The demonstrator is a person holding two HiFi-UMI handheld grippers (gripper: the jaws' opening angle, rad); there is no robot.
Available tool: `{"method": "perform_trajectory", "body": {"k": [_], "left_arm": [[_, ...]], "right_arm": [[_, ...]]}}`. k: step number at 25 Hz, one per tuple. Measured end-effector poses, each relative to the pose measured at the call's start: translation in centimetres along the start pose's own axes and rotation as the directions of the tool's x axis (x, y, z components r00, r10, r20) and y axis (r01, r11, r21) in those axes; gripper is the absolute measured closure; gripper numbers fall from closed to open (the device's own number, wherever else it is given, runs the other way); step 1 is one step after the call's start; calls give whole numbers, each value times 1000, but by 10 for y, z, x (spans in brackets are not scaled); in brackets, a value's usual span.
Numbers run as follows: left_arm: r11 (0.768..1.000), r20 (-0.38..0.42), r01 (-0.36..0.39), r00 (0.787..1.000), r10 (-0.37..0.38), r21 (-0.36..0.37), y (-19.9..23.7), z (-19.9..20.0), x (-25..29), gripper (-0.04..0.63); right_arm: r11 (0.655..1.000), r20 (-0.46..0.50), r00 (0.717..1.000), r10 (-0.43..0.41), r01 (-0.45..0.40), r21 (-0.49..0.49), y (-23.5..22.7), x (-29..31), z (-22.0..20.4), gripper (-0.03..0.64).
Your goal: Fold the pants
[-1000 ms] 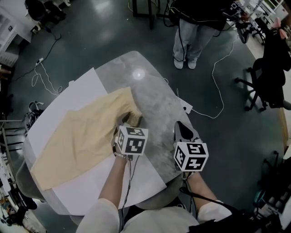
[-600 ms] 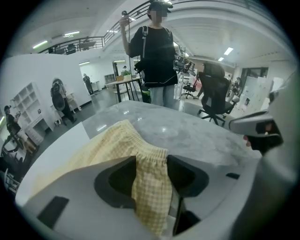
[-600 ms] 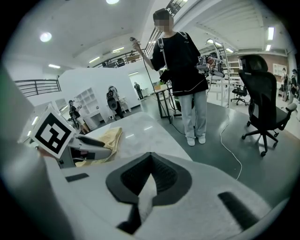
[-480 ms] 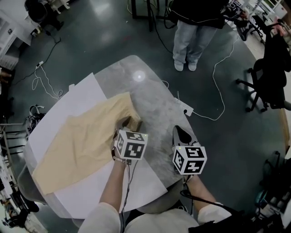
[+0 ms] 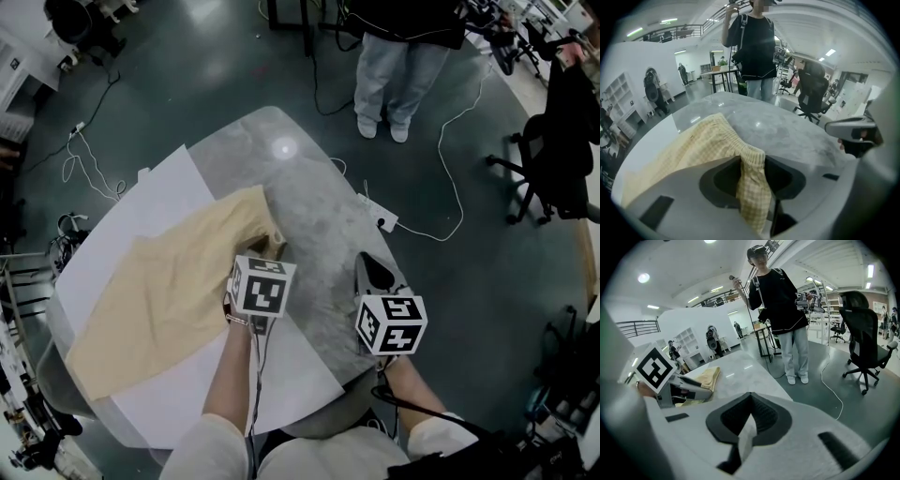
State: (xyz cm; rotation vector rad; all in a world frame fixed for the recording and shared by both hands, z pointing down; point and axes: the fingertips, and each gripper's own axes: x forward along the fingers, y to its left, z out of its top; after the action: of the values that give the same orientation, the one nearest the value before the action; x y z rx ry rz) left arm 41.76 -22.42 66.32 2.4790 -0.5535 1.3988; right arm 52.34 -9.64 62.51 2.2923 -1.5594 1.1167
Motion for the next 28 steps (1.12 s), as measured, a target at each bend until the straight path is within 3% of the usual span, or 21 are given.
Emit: {"method": "perform_trajectory", "body": {"k": [6,8,11,28], "left_arm": [[1000,5,-3,1000,3,5,-1,2,-1,467],[1000,16,1,1000,0,-20,1,2,-1,516],[998,40,11,999,-8,-61,3,2,-3,539],[986,166,33,986,-6,-164,4,-4,-96,548]], "right_arm": [[1000,0,1000,11,-11,-4,2,-1,1,624],[1000,1,1000,11,-11,-7,1,0,1,624],[1000,1,1000,7,-7,-10,-1,-1,1,624],[995,48,999,8,-4,-95,28,-51,26,624]]}}
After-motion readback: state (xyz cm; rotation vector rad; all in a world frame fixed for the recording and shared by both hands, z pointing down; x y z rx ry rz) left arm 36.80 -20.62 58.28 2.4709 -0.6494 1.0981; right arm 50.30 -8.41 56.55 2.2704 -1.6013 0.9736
